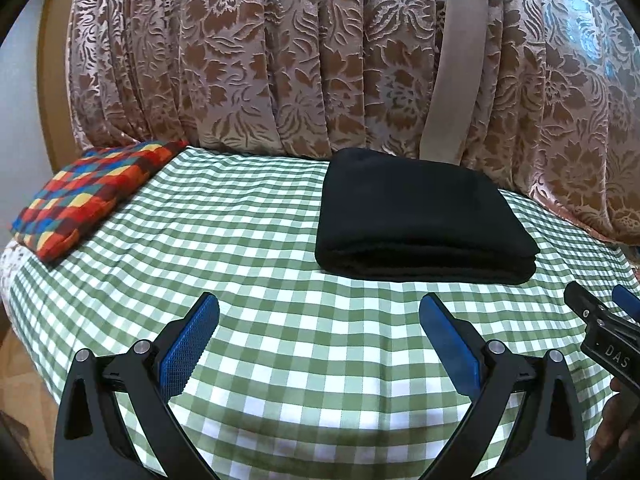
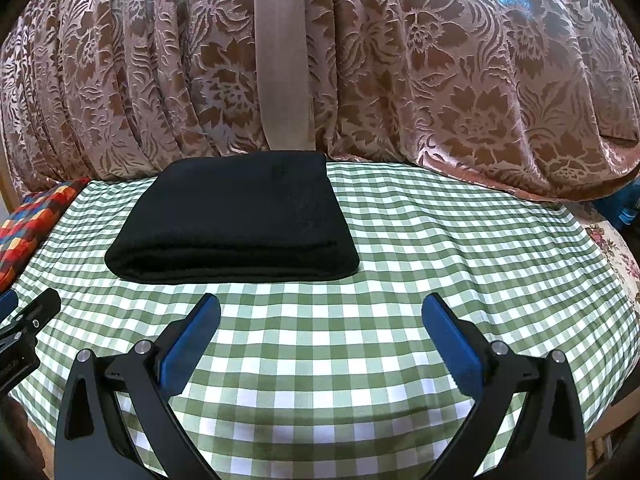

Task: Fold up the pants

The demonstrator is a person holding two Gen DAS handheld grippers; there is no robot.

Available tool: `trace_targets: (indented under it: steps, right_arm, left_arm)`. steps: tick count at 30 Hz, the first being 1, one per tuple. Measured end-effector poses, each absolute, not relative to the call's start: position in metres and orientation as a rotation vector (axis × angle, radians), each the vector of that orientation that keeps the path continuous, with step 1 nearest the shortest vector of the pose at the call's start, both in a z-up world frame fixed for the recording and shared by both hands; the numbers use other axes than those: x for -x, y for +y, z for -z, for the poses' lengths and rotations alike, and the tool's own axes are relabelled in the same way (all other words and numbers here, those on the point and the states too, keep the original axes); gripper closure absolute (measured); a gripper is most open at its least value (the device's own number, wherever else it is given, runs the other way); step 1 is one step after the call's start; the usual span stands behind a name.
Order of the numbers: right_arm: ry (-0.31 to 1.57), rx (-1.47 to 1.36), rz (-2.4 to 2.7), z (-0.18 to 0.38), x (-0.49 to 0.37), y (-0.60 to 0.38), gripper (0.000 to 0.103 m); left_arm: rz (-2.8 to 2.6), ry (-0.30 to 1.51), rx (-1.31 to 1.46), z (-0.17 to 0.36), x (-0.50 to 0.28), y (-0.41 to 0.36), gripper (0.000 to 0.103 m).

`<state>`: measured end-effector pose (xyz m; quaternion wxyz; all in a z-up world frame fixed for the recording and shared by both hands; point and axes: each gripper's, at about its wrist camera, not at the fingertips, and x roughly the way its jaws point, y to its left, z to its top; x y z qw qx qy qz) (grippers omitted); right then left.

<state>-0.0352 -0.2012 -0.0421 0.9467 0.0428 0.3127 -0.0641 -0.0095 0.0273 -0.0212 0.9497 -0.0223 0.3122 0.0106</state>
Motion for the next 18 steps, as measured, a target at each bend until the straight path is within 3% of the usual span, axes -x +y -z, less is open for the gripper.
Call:
trace_targets:
  steps: [18]
  right_arm:
    - [0.637,-0.106,0.132,0.0450,0.0366,-0.2008,0.002]
  left_arm:
    - [-0.012,0.611,0.019,0.0140,0.0141,0.0215,0.004]
